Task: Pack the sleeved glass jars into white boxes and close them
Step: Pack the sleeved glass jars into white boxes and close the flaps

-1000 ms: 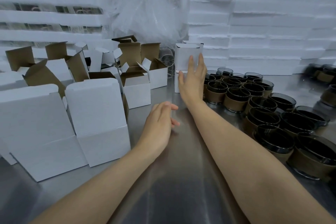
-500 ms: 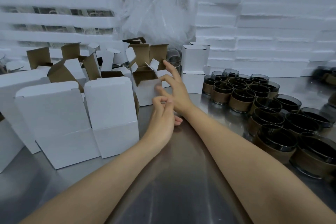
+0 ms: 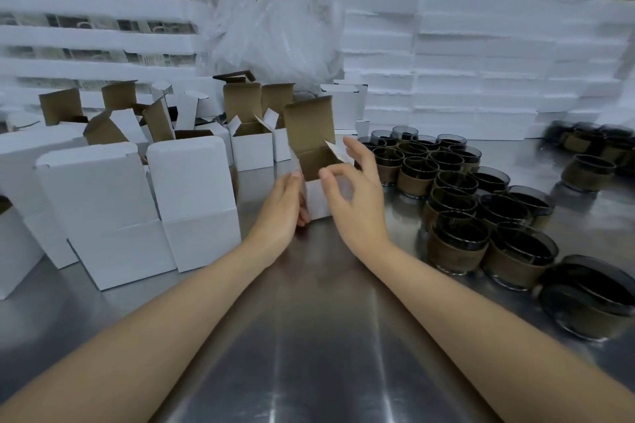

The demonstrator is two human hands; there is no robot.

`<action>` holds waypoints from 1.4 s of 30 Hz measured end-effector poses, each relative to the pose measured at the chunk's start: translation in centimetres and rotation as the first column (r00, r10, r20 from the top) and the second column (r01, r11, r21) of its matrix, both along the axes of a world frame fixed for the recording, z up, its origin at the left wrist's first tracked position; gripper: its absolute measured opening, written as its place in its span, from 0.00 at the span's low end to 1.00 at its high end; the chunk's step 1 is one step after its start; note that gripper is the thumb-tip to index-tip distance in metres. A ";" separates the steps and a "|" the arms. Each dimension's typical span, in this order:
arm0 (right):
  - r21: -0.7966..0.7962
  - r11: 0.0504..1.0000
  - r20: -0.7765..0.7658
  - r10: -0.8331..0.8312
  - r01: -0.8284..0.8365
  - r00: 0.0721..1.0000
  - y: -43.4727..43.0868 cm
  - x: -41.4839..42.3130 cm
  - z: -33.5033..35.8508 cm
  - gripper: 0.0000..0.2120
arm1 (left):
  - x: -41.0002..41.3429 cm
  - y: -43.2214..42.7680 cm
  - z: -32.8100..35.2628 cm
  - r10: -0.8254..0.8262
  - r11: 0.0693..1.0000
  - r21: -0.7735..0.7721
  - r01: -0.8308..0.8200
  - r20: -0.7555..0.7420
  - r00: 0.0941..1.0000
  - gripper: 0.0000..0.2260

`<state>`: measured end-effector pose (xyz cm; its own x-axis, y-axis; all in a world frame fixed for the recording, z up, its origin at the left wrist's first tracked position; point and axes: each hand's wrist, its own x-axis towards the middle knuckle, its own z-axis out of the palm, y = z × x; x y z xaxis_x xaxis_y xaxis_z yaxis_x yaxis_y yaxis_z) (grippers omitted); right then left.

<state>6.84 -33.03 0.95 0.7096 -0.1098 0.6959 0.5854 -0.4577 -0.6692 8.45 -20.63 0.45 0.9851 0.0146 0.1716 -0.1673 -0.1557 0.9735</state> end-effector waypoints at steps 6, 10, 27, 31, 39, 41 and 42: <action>0.117 0.991 -0.110 -0.047 0.060 0.993 -0.4 -0.2 0.9 0.10 | -0.7 0.1 0.4 -0.019 0.997 0.071 0.016 0.037 0.999 0.29; 0.155 0.985 -0.117 -0.054 0.072 0.992 -0.5 -0.2 1.1 0.13 | -0.2 0.1 0.1 0.028 0.997 0.070 -0.031 0.044 0.999 0.18; 0.018 0.996 -0.472 -0.065 0.083 0.879 -0.8 1.4 0.3 0.24 | -0.2 0.3 0.7 -0.052 0.993 -0.105 0.052 0.003 0.999 0.20; 0.000 0.998 -0.473 -0.056 0.063 0.879 -1.0 1.8 0.0 0.18 | -0.5 0.4 0.5 -0.068 0.994 -0.089 0.070 0.029 0.997 0.18; 0.125 0.968 -0.329 -0.167 0.218 0.929 -1.7 1.6 0.4 0.22 | -1.4 0.3 0.9 -0.056 0.985 -0.156 0.072 0.103 0.993 0.16; 0.119 0.944 -0.305 -0.261 0.308 0.916 -2.7 1.8 0.5 0.21 | -1.8 0.3 1.2 -0.098 0.982 -0.149 0.115 0.121 0.988 0.16; 0.118 0.935 -0.315 -0.284 0.334 0.906 -3.2 2.0 0.5 0.20 | -2.0 0.2 1.3 -0.114 0.983 -0.133 0.130 0.122 0.986 0.16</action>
<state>8.83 -36.24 1.42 0.7876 -0.4520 0.4187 0.2025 -0.4519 -0.8688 6.46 -20.44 1.76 0.9551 -0.0725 0.2873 -0.2875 0.0089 0.9577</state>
